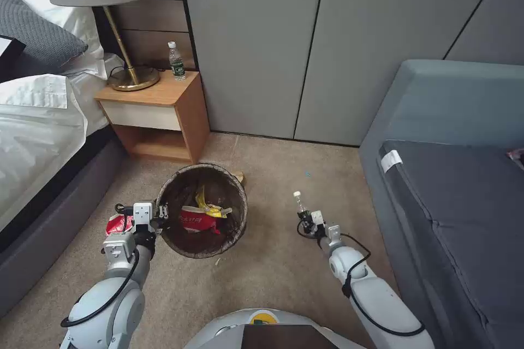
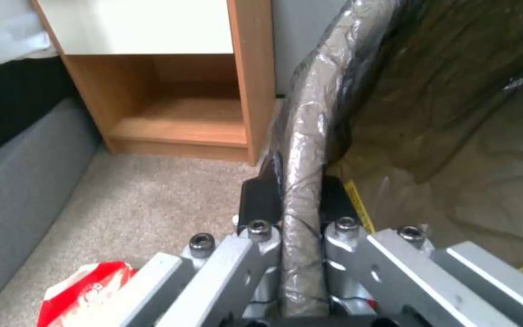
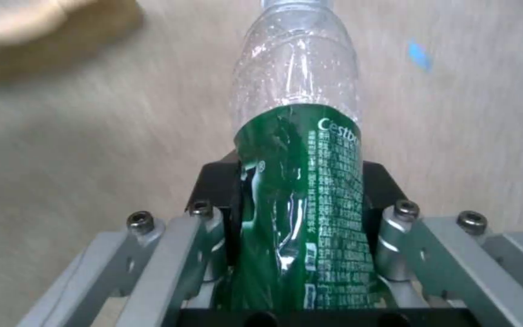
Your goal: Pick up the trash bin, then pick up the garbage from the floor and place it into the trash bin.
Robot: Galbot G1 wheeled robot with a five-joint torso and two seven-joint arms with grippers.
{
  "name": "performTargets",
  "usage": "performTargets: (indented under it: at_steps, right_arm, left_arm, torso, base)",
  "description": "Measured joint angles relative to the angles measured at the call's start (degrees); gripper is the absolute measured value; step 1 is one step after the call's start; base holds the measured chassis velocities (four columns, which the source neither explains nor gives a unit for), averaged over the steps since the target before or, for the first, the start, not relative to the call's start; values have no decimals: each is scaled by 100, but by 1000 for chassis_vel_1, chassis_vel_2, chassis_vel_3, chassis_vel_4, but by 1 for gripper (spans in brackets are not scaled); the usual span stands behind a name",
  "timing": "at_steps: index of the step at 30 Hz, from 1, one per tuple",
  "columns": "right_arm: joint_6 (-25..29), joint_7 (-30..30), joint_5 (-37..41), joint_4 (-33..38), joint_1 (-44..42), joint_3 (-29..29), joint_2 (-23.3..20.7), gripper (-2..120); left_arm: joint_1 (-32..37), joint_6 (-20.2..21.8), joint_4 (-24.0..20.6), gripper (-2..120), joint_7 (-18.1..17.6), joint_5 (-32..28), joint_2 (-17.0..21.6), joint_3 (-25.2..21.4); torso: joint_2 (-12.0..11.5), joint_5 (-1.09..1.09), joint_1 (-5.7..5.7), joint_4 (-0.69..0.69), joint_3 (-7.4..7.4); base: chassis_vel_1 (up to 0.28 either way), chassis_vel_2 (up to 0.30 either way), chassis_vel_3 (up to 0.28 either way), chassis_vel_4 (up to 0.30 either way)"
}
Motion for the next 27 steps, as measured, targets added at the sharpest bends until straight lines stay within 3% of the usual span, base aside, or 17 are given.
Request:
performTargets:
  at_steps: [14, 27]
  right_arm:
    - [-528, 234, 704, 2636, -368, -127, -762, 30]
    - [-1110, 189, 1445, 4208, -118, -283, -1245, 30]
  left_arm:
    - [-6, 0, 36, 0, 14, -9, 25, 25]
    - [-10, 0, 55, 0, 16, 38, -5, 89]
  torso:
    - [0, 0, 0, 0, 0]
    - [0, -1, 0, 0, -1]
  base:
    - [0, 0, 0, 0]
    - [0, 0, 0, 0]
